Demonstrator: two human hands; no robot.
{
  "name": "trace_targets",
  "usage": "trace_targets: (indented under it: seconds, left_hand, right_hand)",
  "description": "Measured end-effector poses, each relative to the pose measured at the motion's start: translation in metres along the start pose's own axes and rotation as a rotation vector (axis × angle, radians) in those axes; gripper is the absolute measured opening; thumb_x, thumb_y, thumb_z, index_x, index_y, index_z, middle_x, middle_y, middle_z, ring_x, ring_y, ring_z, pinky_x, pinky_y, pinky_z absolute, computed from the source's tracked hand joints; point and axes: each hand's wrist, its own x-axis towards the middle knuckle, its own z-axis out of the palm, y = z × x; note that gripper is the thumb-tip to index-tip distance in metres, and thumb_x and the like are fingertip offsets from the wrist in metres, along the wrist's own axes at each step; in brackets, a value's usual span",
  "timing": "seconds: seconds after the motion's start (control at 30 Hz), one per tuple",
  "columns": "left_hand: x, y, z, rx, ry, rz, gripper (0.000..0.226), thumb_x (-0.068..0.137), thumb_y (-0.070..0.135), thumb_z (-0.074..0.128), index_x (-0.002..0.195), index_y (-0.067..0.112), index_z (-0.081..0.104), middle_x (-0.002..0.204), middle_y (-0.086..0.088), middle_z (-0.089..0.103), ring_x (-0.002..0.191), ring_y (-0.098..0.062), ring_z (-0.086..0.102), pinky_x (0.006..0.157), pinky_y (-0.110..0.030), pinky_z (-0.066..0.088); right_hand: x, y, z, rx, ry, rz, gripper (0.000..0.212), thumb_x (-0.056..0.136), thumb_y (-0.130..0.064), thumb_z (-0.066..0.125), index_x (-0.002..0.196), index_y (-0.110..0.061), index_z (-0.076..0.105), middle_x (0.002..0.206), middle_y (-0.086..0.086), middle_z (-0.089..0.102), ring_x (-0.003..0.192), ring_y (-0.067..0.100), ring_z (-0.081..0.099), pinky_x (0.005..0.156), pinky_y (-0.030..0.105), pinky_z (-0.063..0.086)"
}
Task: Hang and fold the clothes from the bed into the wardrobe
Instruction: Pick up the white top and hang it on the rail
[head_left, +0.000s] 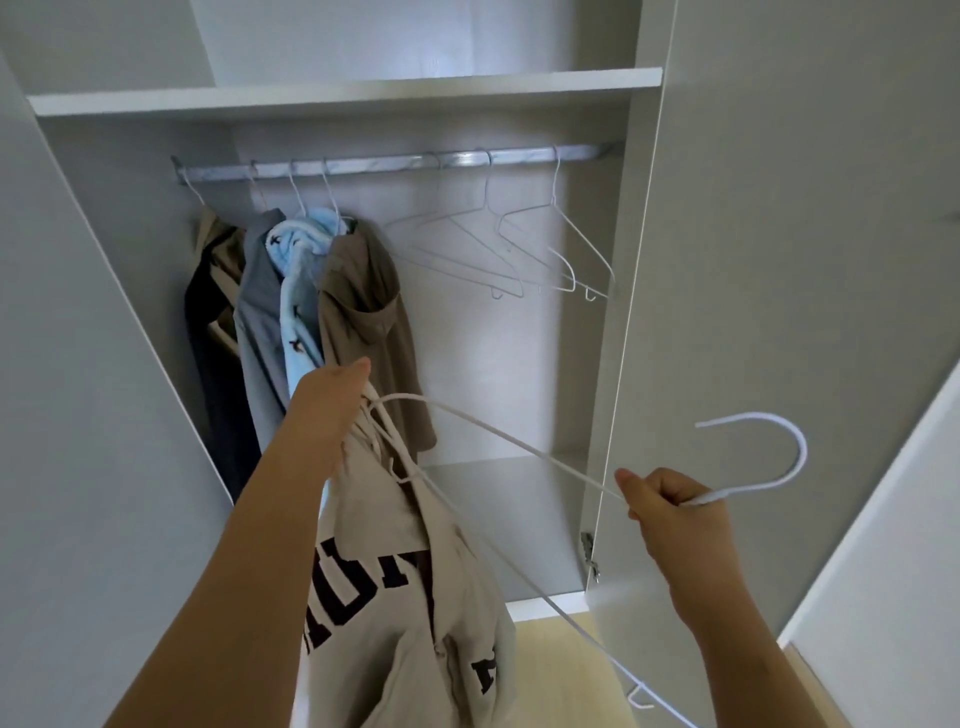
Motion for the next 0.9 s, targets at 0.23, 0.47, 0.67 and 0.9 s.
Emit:
trace_targets:
  seconds: [0.23, 0.47, 0.67, 0.9]
  left_hand:
    - [-0.011, -0.009, 0.001, 0.364, 0.059, 0.318, 0.037, 0.096, 0.034, 0.043, 0.065, 0.014, 0.042, 0.061, -0.002, 0.044, 0.057, -0.013, 0.042, 0.051, -0.026, 0.028]
    - [-0.025, -0.013, 0.004, 0.418, -0.035, 0.518, 0.036, 0.095, 0.035, 0.045, 0.064, 0.019, 0.039, 0.058, 0.004, 0.043, 0.053, -0.007, 0.043, 0.050, -0.019, 0.033]
    - [-0.056, -0.020, 0.026, 0.085, -0.274, 0.424, 0.033, 0.095, 0.032, 0.048, 0.065, 0.017, 0.043, 0.050, 0.008, 0.043, 0.044, 0.001, 0.044, 0.045, -0.009, 0.035]
    - [-0.068, -0.039, 0.027, 0.082, -0.391, 0.481, 0.028, 0.095, 0.029, 0.048, 0.067, 0.025, 0.046, 0.060, 0.009, 0.047, 0.056, 0.005, 0.049, 0.054, -0.006, 0.039]
  right_hand:
    - [-0.002, -0.010, 0.007, -0.113, -0.071, -0.030, 0.052, 0.082, -0.013, 0.065, 0.039, -0.018, 0.038, 0.037, -0.010, 0.031, 0.034, 0.006, 0.025, 0.036, 0.010, 0.021]
    - [-0.005, -0.029, 0.041, -0.179, -0.133, -0.007, 0.049, 0.081, -0.008, 0.060, 0.038, -0.017, 0.040, 0.034, -0.010, 0.036, 0.027, 0.005, 0.025, 0.031, 0.010, 0.020]
    - [-0.018, -0.030, 0.087, -0.180, -0.124, 0.028, 0.049, 0.085, -0.015, 0.057, 0.038, -0.017, 0.044, 0.048, 0.002, 0.049, 0.035, 0.005, 0.034, 0.039, 0.016, 0.029]
    - [-0.033, -0.027, 0.109, -0.010, -0.080, 0.068, 0.048, 0.090, -0.017, 0.057, 0.044, -0.017, 0.044, 0.032, -0.011, 0.035, 0.034, 0.004, 0.033, 0.049, 0.021, 0.030]
